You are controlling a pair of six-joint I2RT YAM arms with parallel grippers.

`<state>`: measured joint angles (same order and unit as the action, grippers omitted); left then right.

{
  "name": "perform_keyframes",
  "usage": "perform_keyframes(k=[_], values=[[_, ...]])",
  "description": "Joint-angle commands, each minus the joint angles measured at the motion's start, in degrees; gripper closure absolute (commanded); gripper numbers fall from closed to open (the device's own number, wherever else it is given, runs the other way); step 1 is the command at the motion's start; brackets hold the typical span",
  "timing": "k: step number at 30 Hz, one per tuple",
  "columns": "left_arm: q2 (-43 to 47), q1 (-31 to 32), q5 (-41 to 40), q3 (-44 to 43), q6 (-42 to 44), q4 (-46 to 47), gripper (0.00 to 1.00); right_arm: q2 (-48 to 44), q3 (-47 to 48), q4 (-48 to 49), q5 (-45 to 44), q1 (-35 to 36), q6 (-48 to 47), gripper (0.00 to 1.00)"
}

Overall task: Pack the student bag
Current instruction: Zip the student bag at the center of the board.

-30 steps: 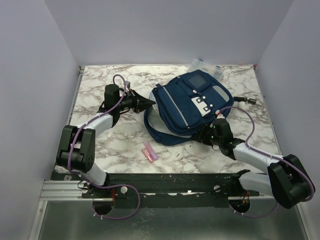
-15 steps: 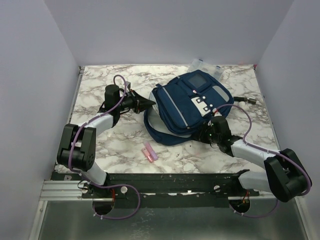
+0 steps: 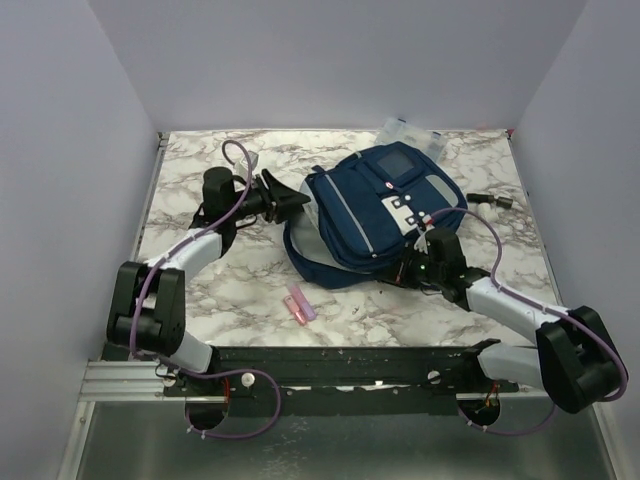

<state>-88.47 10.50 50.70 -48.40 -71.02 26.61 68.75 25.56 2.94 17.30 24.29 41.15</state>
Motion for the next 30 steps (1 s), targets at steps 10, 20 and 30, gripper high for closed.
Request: perform_keyframes(k=[10, 20, 30], values=[[31.0, -0.3, -6.2, 20.9, 19.3, -9.6, 0.4, -7.6, 2.0, -9.1, 7.1, 0.2, 4.0, 1.0], [48.4, 33.6, -43.2, 27.7, 33.2, -9.9, 0.35, -4.1, 2.1, -6.3, 15.1, 0.2, 18.1, 1.0], [22.8, 53.3, -60.1, 19.0, 45.7, 0.2, 0.46, -6.5, 3.9, -7.1, 14.8, 0.2, 22.2, 1.0]])
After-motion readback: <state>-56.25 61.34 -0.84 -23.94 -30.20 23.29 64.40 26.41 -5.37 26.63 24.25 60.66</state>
